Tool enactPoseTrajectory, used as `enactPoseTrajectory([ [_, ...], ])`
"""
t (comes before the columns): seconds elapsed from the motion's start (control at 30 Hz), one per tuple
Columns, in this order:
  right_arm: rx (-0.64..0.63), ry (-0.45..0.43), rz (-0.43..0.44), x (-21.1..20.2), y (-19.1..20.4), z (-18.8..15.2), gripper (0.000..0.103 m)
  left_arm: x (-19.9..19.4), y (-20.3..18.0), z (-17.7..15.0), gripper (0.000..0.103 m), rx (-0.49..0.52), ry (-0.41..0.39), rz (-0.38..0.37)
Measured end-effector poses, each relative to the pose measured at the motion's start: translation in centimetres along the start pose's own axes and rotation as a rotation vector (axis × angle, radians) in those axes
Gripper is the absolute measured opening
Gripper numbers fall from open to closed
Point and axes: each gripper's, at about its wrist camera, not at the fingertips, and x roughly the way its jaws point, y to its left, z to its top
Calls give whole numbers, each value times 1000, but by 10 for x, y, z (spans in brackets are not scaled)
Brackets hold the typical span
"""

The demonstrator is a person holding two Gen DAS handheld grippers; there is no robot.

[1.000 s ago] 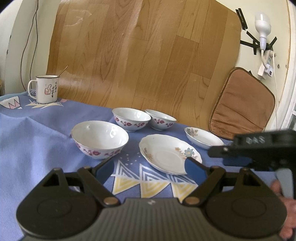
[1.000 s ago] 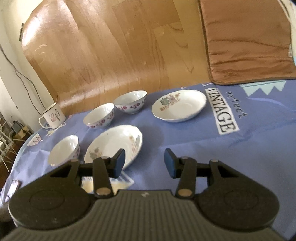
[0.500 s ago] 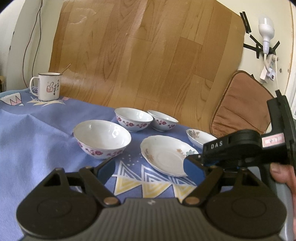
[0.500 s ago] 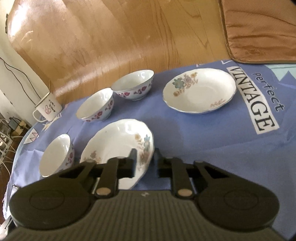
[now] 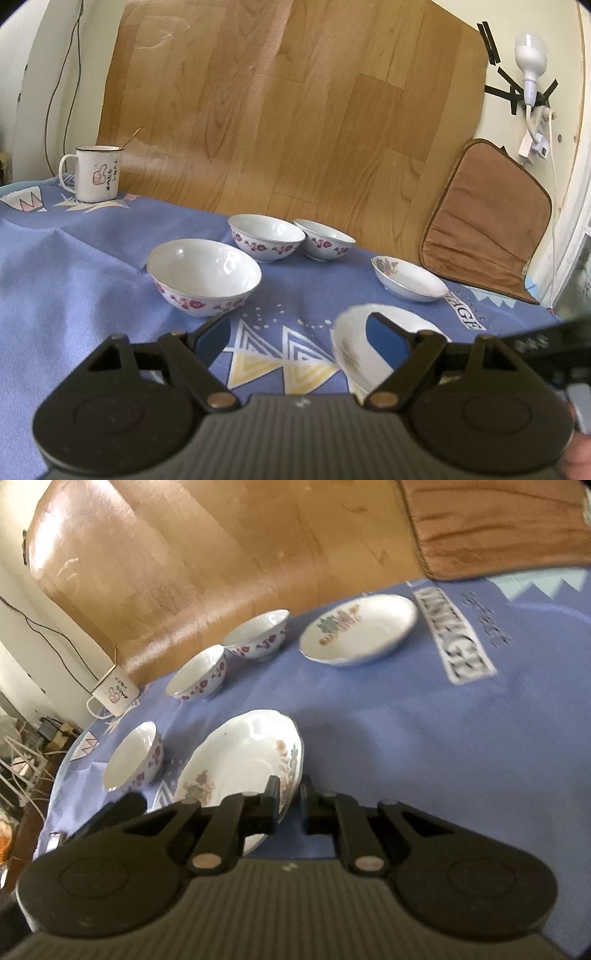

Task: Organize plates and bowls
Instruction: 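Grasp the rim of the large flower-painted saucer with the right gripper, then lift the saucer with the right gripper and tilt it upward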

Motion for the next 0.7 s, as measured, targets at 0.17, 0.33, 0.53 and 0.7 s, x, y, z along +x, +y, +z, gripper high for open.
enactPoseTrajectory([
  [0.17, 71, -4, 20, -21, -20, -13, 13, 2, -2, 0, 83, 13, 9, -4],
  [0.33, 112, -15, 37, -28, -28, -18, 13, 3, -5, 0, 83, 27, 18, -6],
  [0.53, 114, -24, 56, -27, -30, -19, 15, 4, -5, -1, 83, 29, 25, -9],
  [0.7, 128, -29, 71, -31, -37, -22, 15, 5, -5, -1, 83, 28, 34, -11],
])
